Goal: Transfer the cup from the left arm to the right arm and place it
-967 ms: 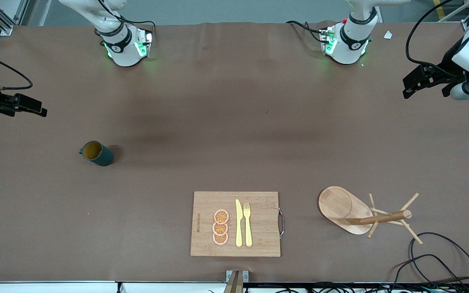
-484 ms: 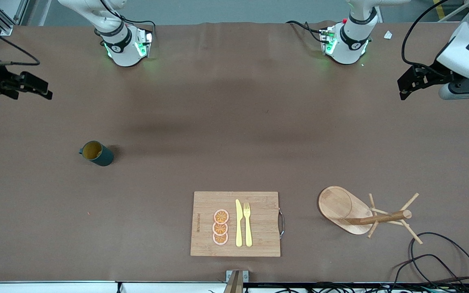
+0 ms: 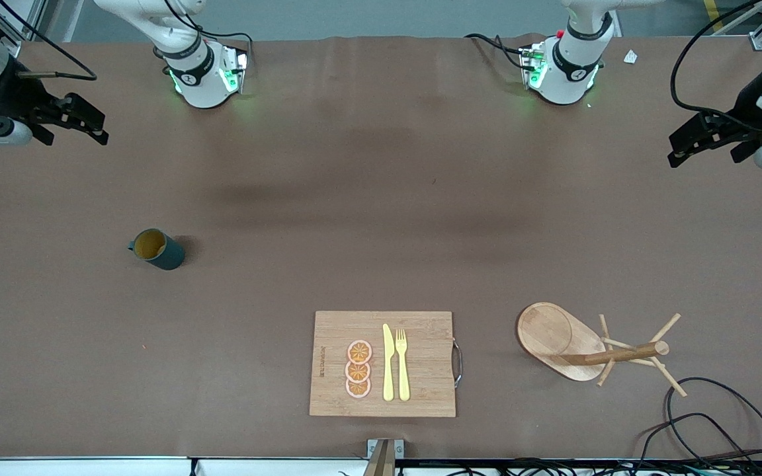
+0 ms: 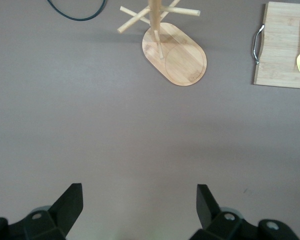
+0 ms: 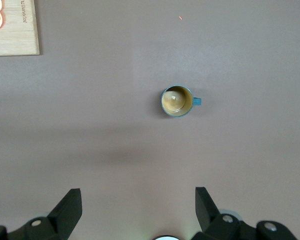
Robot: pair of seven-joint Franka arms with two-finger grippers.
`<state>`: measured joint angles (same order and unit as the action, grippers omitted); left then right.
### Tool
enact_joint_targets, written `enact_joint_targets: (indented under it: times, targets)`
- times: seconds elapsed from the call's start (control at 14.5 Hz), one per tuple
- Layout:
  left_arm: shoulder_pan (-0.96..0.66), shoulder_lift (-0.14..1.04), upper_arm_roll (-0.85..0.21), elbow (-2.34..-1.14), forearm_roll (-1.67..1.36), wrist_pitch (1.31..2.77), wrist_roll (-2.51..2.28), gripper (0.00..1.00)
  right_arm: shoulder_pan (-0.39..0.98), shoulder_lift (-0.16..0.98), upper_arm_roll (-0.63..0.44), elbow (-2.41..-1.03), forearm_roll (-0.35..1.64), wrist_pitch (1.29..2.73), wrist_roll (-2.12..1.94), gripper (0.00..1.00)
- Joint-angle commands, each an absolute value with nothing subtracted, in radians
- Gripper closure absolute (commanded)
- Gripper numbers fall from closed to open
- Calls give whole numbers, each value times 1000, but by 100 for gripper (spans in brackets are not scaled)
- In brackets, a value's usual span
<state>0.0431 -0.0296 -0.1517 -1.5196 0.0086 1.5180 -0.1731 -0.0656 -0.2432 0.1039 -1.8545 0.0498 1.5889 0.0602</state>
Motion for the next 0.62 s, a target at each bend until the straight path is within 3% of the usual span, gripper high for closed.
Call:
enact_joint_targets:
  times: [0.0,0.55]
  targets:
    - [38,-18,-155,-1502,11,1520,-175,0,-69,-265,103,-1882,40,1598,75,0]
    - [41,6,-155,-1462,55,1519,-170,0,-69,-265,103,-1879,40,1591,75,0]
